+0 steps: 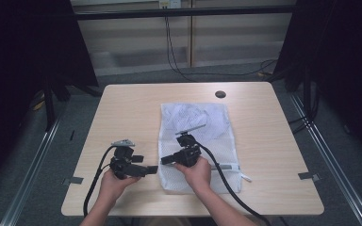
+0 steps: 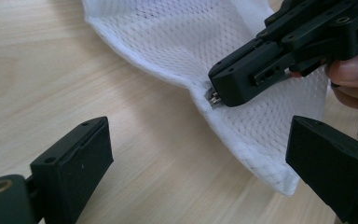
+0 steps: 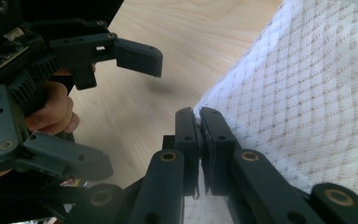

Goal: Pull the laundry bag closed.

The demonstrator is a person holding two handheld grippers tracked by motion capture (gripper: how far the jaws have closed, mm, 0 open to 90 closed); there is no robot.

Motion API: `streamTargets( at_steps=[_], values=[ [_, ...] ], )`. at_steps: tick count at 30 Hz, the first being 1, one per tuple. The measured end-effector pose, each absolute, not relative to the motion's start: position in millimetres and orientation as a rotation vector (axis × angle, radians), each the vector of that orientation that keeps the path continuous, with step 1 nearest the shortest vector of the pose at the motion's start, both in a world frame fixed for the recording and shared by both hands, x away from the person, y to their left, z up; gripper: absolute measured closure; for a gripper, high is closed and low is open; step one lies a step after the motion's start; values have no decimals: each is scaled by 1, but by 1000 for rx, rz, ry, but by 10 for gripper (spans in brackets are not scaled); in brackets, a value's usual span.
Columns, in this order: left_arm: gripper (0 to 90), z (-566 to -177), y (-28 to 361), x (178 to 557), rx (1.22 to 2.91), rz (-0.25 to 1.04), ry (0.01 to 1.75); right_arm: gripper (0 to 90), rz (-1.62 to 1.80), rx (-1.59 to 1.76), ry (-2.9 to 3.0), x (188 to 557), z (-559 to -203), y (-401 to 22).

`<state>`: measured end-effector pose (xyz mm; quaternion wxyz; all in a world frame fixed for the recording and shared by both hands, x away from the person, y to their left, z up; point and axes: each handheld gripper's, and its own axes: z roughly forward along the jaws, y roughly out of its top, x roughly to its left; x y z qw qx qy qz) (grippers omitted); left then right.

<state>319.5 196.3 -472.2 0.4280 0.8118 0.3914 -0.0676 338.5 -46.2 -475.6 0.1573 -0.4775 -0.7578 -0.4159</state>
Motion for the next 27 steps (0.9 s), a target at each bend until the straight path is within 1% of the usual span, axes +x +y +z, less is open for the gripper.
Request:
streamTargets(
  at_steps=[7, 9, 13, 19, 20, 23, 24, 26, 27],
  values=[
    [101, -477, 191, 321, 2020, -235, 974, 859, -1201, -1354, -2180, 338, -474, -47],
    [132, -478, 188, 321, 2027, -247, 962, 858, -1206, -1353, -2179, 338, -472, -48],
    [163, -480, 182, 321, 2035, -276, 952, 858, -1211, -1350, -2180, 338, -469, -48],
    [238, -481, 176, 320, 2027, -285, 954, 858, -1223, -1347, -2180, 338, -468, -47],
    [238, -481, 175, 321, 2036, -286, 948, 858, -1223, -1347, -2180, 338, -468, -47],
    [285, -481, 172, 321, 2035, -282, 949, 858, -1224, -1344, -2177, 337, -467, -47],
    [316, -481, 172, 321, 2040, -284, 945, 858, -1224, -1347, -2177, 337, -467, -47],
    [347, -481, 170, 321, 2026, -294, 958, 858, -1225, -1349, -2176, 337, -466, -47],
    [347, -481, 170, 321, 2023, -296, 960, 858, -1225, -1349, -2176, 337, -466, -47]
  ],
)
